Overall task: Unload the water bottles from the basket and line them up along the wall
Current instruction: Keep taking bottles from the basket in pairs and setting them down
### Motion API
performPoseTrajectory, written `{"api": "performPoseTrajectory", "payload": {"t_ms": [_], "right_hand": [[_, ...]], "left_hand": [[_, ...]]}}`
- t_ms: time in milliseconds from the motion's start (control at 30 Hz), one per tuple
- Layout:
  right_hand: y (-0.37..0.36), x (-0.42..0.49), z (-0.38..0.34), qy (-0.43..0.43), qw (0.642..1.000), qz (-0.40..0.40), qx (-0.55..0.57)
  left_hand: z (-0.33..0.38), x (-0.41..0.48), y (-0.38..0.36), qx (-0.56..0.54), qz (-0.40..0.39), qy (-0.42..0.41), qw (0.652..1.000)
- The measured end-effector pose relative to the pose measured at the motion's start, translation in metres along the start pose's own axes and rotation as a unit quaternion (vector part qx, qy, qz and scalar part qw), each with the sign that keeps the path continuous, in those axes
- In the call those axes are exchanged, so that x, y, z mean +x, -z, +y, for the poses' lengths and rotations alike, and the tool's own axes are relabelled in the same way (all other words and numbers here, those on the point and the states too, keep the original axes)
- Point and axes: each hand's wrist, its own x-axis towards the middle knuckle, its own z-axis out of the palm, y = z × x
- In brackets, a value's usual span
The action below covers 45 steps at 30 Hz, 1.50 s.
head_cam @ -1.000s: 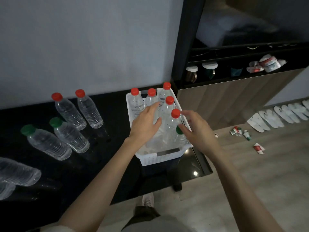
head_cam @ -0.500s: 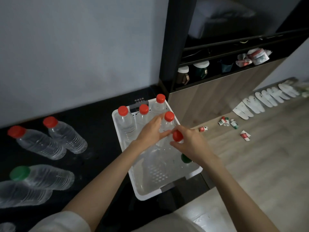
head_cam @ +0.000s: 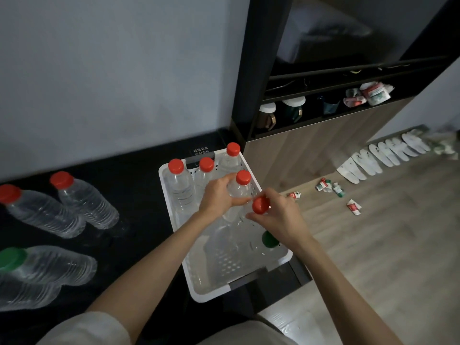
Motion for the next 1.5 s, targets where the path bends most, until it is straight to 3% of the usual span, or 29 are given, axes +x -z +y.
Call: {"api": "performPoseTrajectory", "payload": {"t_ms": [133, 300, 600, 833, 1067, 1500], "right_hand": [[0.011, -0.004, -0.005, 0.013, 1.0, 0.026, 0.003], [0.037, -0.009, -0.021, 0.096, 0.99, 0.101, 0.016], [0.091, -0.023, -0.073, 0.269, 0.938, 0.154, 0.158], [0.103, -0.04, -0.118, 0.349, 0.88, 0.07, 0.313], [0.065, -0.066, -0.158, 0.428, 0.845, -0.012, 0.322], [-0.077, -0.09, -0.215, 0.473, 0.834, -0.168, 0.228]], "left_hand": [[0.007, -0.014, 0.006, 0.005, 0.074, 0.001, 0.997], [0.041, -0.028, 0.031, -0.005, 0.146, -0.009, 0.989], [0.128, -0.082, 0.097, -0.023, 0.299, -0.028, 0.954], [0.16, -0.16, 0.143, 0.016, 0.408, -0.055, 0.911], [0.144, -0.255, 0.165, 0.106, 0.502, 0.034, 0.858], [0.01, -0.373, 0.189, 0.161, 0.499, 0.245, 0.816]]}}
